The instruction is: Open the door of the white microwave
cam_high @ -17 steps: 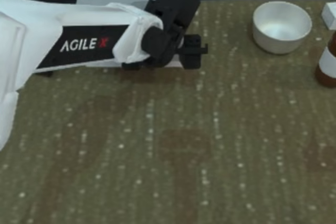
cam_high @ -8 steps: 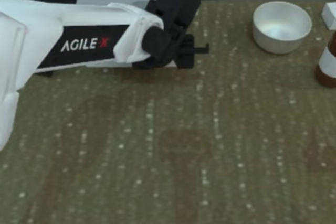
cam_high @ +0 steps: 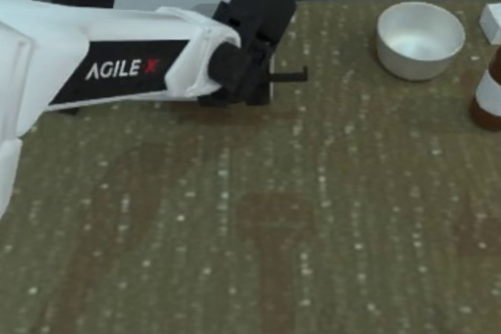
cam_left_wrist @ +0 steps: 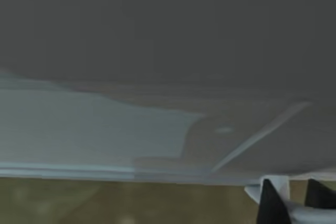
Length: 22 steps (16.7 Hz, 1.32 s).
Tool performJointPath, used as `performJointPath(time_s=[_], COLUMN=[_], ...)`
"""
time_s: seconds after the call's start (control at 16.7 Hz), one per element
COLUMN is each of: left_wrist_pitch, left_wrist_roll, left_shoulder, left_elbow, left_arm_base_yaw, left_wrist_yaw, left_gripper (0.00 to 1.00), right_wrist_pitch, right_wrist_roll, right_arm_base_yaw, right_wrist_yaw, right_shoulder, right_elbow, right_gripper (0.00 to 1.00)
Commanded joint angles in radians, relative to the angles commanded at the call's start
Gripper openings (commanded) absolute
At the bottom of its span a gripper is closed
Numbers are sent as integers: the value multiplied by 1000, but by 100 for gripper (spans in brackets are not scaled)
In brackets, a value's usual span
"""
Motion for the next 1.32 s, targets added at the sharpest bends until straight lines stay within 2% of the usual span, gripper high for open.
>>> performJointPath(time_s=[0.24,1.32], left_wrist_pitch=[28,29], left_wrist_roll=[-20,-20], left_shoulder=[-37,-37], left_elbow=[-51,-52], left_arm_base_yaw=[1,1], left_wrist_yaw=[-25,-25], left_gripper=[0,0], right_wrist_pitch=[0,0], right_wrist_roll=[0,0], right_arm_base_yaw=[0,0], right_wrist_yaw=[0,0], right_shoulder=[0,0], right_elbow=[0,0], right_gripper=[100,100])
